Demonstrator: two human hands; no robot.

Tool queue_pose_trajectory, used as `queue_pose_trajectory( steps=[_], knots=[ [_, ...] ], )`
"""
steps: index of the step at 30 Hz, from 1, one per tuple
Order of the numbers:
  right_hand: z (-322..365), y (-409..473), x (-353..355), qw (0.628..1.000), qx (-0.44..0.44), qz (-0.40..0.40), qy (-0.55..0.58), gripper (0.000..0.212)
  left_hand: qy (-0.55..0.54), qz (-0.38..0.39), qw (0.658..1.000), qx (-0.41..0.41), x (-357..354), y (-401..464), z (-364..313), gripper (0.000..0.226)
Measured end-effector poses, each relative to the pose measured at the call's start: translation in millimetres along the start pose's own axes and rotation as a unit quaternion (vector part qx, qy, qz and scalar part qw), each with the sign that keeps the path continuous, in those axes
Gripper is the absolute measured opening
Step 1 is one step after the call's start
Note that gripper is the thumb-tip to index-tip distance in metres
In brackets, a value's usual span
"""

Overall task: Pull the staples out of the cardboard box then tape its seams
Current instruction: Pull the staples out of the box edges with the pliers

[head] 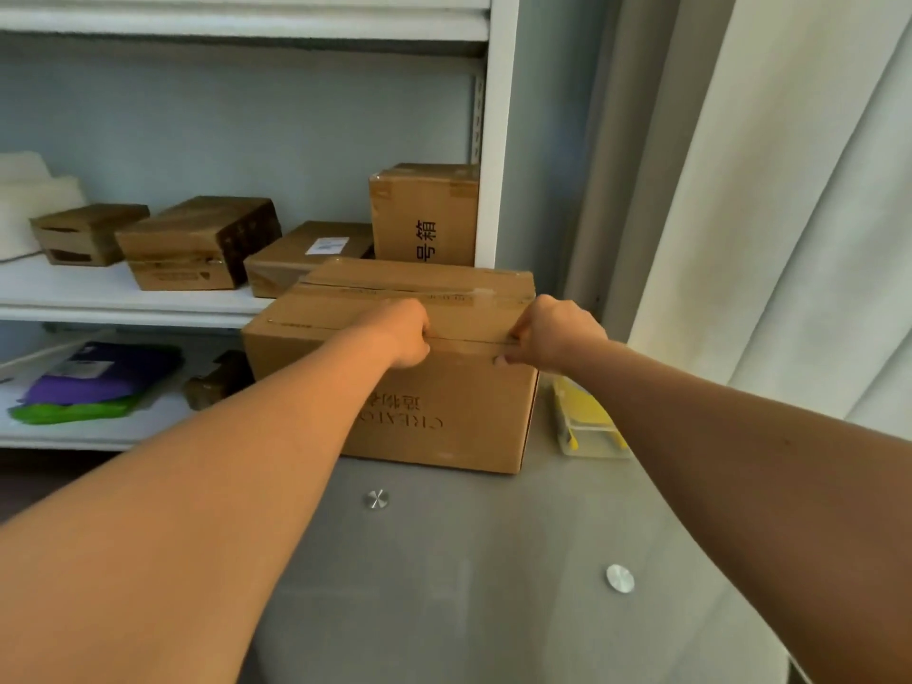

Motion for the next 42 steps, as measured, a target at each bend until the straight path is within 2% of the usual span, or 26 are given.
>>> queue_pose_trajectory(
  steps=[4,8,15,17,19,21,23,25,26,28,29,30,32,34,35,38,40,42],
  knots=[
    [2.9,-10.5,18.1,1.000,-0.006,-0.017,0.002,0.053,0.038,-0.018,0.999,0.018,9.9,-7.3,-2.9,0.032],
    [6.0,-28.9,-21.3,0.993,0.052,0.084,-0.063,0.066,0.029,-0.003,0.999,0.024,-3.6,-15.0,-15.3,0.041],
    [13.3,-42.4,-5.7,0.995,0.072,0.006,-0.074,0.047,-0.040,0.023,0.998,0.041,-20.2,-25.6,-13.8,0.058],
    [17.2,-44.5,3.4,0.997,0.064,-0.023,-0.042,0.036,-0.040,0.045,0.998,0.037,-23.0,-27.3,-10.0,0.072],
    [17.5,-44.2,17.3,0.998,0.051,-0.041,0.014,0.029,-0.032,0.084,0.996,0.025,-26.3,-30.0,-9.8,0.100],
    [15.9,-38.3,22.1,0.997,0.051,-0.028,0.055,0.028,-0.029,0.113,0.993,0.013,-29.4,-33.3,-14.0,0.121],
    [16.0,-37.0,8.5,0.998,0.053,0.027,0.028,0.037,-0.015,0.123,0.992,-0.009,-31.6,-37.4,-23.6,0.119],
    [15.6,-37.6,-8.0,0.996,0.052,0.072,-0.002,0.033,-0.008,0.132,0.991,-0.022,-28.1,-41.5,-31.1,0.109],
    [16.6,-37.5,-4.6,0.997,0.052,0.055,-0.003,0.028,0.006,0.151,0.988,-0.028,-24.0,-43.9,-33.5,0.105],
    [18.9,-37.3,20.8,0.998,0.039,-0.037,0.014,0.021,0.059,0.231,0.970,-0.035,-14.1,-50.3,-30.5,0.102],
    [18.6,-36.9,30.4,0.997,0.036,-0.069,0.019,0.024,0.081,0.275,0.958,-0.027,-7.3,-56.1,-25.6,0.102],
    [15.8,-33.3,31.1,0.997,0.033,-0.073,0.017,0.030,0.099,0.311,0.945,-0.017,-0.9,-61.8,-20.7,0.104],
    [12.0,-31.1,14.3,0.999,0.029,-0.014,-0.017,0.041,0.116,0.344,0.932,-0.010,12.5,-70.2,-13.1,0.102],
    [5.6,-32.3,-12.2,0.997,0.029,0.044,-0.050,0.042,0.084,0.311,0.947,-0.021,17.7,-68.8,-12.8,0.094],
    [3.9,-32.7,-19.5,0.997,0.032,0.044,-0.063,0.041,0.059,0.277,0.959,-0.028,15.8,-66.0,-14.3,0.093],
    [6.9,-27.2,-11.0,0.994,0.040,-0.019,-0.105,0.033,0.009,0.177,0.983,-0.043,-11.4,-57.8,-24.6,0.099],
    [2.9,-23.4,-7.9,0.994,0.043,-0.010,-0.095,0.030,0.038,0.131,0.990,-0.043,-32.1,-54.5,-26.9,0.097],
    [-9.3,-26.2,-8.1,0.998,0.052,0.003,-0.038,0.034,0.064,0.094,0.992,-0.055,-39.0,-53.3,-25.6,0.092]
  ],
)
Point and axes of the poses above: each hand's wrist, its own y-axis towards the middle knuckle, its own x-axis out of the back of the hand, z = x × y, the point moved 8 cm from there along y, towards the middle knuckle, and after that the axes turned 15 degrees about -x, right-handed, at the moved point
